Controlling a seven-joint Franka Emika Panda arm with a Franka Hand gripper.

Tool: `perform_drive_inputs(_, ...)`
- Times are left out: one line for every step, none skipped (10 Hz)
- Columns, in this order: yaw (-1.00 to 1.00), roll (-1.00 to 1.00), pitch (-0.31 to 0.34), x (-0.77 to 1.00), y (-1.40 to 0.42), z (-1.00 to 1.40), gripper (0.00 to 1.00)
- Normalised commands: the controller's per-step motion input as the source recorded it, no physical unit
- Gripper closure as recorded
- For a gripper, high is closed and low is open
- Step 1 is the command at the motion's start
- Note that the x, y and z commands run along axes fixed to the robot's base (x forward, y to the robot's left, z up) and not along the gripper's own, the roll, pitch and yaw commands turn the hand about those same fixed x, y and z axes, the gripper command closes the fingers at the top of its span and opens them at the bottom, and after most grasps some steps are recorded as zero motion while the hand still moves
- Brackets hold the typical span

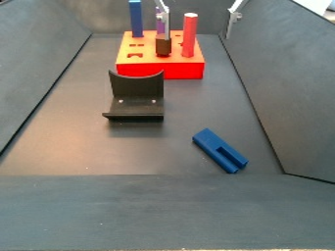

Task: Pick up the square-circle object. Move up. Place the square-circle object on the fixture. Regrasp the square-circle object. Move to above the board. Insert the square-circle object.
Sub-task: Pick up the square-circle object.

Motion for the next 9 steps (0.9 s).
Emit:
perform_drive_inputs(0.06, -0.06, 0.0, -0.11, 0.44, -0.19, 0.0)
perform_drive_inputs(0.42, 0.13, -0.099, -0.58, 0.31, -1.0, 0.0)
perform_drive_inputs(0.63, 0.07, -0.196, -0.31, 0.43, -0.99, 0.0)
perform_drive_inputs(0.65, 0.07, -0.19, -0.31, 0.41, -0.99, 0.0)
perform_drive_inputs(0.67, 0.07, -0.191, -0.3, 0.39, -0.99, 0.0)
perform_drive_inputs(0.67, 0.07, -0.19, -0.3, 0.39, -0.99, 0.0)
perform_drive_inputs(0.47, 0.0, -0.047, 0.0, 0.68, -1.0, 0.0)
perform_drive_inputs(0.07, -0.23, 0.066, 0.77, 0.3, -0.69, 0.0)
perform_drive_inputs(0.0, -0.34, 0.09, 0.65, 0.18, -0.39, 0.0)
